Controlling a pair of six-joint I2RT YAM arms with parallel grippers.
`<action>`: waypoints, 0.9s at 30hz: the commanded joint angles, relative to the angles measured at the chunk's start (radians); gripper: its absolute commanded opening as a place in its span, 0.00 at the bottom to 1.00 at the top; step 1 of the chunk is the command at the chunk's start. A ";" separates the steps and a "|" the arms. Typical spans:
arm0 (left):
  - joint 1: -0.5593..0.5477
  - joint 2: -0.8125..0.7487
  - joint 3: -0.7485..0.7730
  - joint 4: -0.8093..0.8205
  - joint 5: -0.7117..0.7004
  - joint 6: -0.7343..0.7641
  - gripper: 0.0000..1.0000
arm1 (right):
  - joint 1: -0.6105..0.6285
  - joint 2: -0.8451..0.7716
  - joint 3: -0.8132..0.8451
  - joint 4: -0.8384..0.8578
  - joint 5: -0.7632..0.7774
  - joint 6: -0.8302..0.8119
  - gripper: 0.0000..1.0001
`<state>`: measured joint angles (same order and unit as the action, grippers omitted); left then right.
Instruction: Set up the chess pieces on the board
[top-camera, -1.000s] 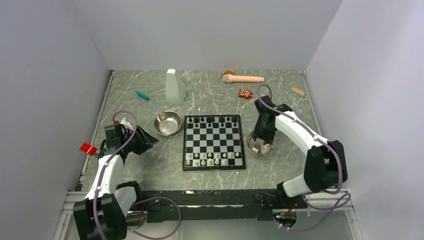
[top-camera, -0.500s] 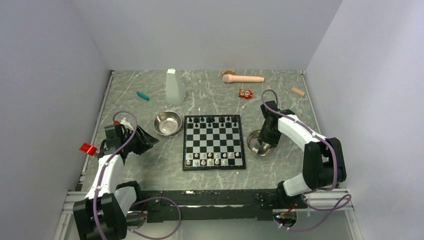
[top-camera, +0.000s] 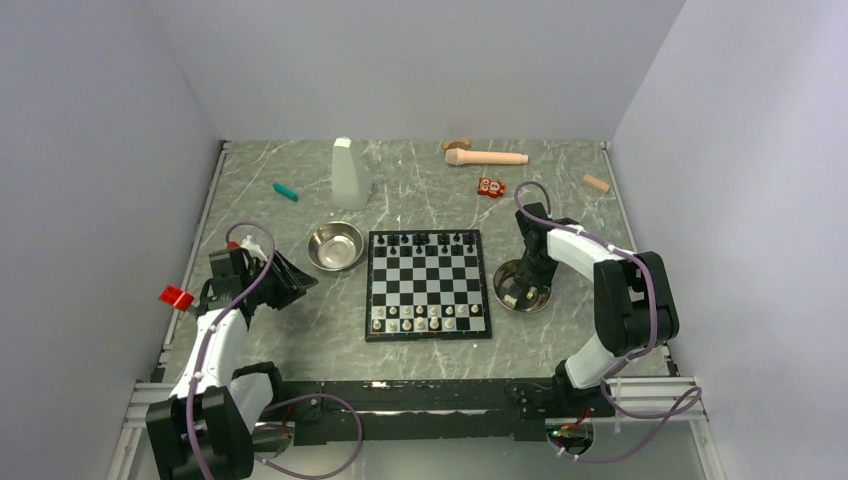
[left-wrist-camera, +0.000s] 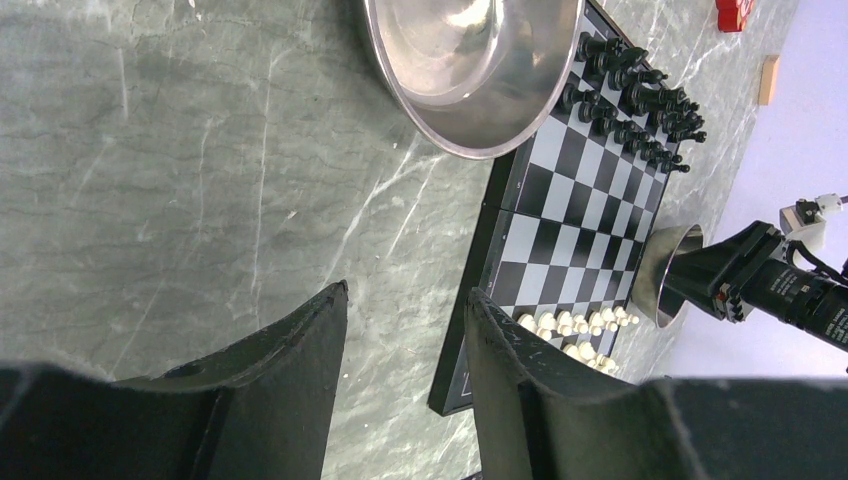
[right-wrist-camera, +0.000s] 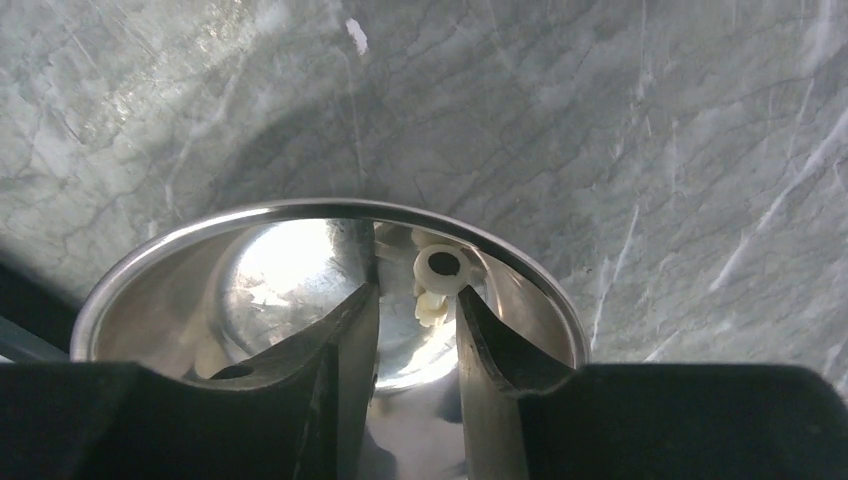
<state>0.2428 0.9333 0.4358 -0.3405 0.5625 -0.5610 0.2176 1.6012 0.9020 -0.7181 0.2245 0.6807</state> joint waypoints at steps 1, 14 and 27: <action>0.006 -0.003 0.010 0.026 0.024 0.016 0.52 | -0.005 0.023 0.001 0.047 0.023 0.005 0.36; 0.005 -0.003 0.006 0.031 0.023 0.013 0.52 | -0.006 0.014 -0.028 0.067 0.023 0.003 0.10; 0.005 -0.012 0.009 0.039 0.042 0.019 0.52 | -0.005 -0.168 0.003 0.036 -0.041 -0.064 0.00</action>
<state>0.2428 0.9333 0.4358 -0.3397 0.5671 -0.5610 0.2173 1.5303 0.8852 -0.6804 0.2214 0.6624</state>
